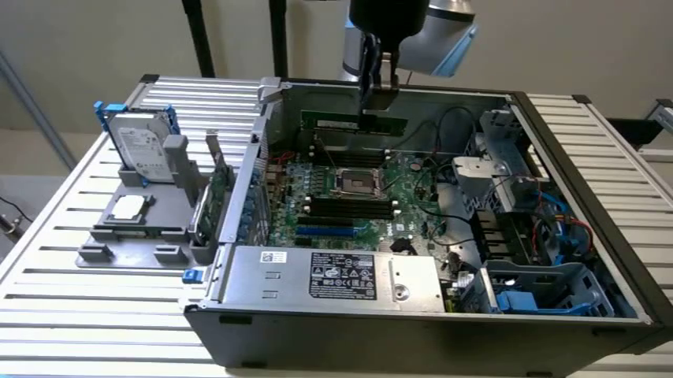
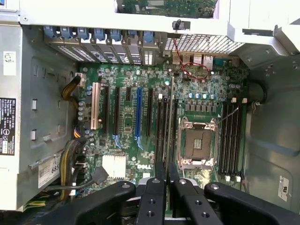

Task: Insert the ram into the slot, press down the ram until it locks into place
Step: 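Insert the ram into the slot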

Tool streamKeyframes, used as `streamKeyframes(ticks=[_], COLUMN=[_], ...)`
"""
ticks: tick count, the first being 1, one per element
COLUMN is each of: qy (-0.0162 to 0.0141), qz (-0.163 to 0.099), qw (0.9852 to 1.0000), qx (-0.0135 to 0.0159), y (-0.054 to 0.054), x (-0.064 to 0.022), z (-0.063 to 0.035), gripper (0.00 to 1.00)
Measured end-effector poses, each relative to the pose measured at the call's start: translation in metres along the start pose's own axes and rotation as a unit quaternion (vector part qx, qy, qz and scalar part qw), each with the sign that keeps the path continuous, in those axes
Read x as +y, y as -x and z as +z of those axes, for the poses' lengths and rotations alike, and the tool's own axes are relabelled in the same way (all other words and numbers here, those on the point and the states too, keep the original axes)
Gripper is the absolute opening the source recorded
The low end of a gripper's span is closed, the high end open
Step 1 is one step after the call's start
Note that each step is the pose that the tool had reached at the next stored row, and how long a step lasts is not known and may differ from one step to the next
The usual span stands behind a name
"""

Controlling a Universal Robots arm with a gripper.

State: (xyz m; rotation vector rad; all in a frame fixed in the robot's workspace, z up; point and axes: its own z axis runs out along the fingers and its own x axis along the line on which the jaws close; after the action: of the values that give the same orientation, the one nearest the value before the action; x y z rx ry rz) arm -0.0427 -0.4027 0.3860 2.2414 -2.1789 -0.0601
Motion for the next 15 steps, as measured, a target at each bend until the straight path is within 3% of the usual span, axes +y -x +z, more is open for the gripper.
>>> streamKeyframes(ticks=[10,15], qy=[0.0001,0.0001], qz=[-0.002,-0.002], qw=[1.0000,1.0000], qx=[0.0002,0.0003], y=[0.005,0.006], x=[-0.0024,-0.0110], z=[0.0181,0.0269], gripper=[0.13,0.13])
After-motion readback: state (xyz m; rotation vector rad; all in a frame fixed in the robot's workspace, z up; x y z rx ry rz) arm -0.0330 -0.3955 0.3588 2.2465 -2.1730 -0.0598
